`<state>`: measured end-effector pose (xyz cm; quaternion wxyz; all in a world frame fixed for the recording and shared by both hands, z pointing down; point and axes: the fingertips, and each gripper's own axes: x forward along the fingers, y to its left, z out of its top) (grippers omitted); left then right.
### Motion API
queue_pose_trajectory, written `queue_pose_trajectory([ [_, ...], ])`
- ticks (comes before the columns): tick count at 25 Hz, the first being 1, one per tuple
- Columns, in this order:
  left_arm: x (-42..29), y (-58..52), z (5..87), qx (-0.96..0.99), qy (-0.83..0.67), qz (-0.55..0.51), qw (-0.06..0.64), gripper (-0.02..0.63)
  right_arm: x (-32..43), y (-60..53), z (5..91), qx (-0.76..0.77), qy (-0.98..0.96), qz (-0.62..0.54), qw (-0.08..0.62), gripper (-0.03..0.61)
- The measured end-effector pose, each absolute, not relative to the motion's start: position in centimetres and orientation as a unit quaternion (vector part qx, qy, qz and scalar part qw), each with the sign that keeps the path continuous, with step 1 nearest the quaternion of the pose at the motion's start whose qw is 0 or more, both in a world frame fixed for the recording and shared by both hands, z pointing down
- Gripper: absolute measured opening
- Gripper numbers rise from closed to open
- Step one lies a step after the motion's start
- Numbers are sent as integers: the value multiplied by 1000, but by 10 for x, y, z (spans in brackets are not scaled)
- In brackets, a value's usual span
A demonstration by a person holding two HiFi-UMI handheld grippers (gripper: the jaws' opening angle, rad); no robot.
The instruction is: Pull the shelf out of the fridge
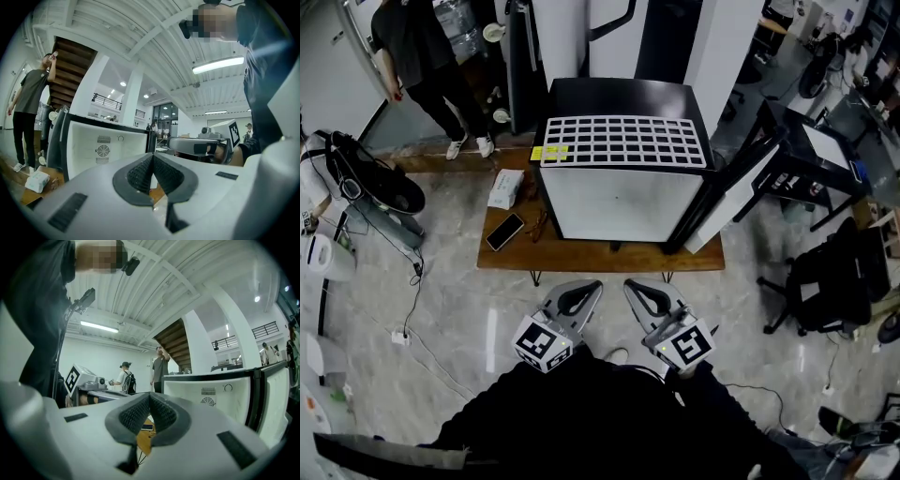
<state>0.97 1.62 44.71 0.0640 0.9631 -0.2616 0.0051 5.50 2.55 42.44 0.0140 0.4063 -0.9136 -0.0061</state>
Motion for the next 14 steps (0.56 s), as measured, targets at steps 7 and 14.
queue_pose_trajectory([
  [7, 12, 19, 454, 964, -257, 8, 72, 6, 56, 28, 430, 410, -912, 12, 7, 6],
  [14, 16, 16, 456, 964, -255, 10, 76, 6, 59, 25, 437, 409, -912, 18, 11, 6],
])
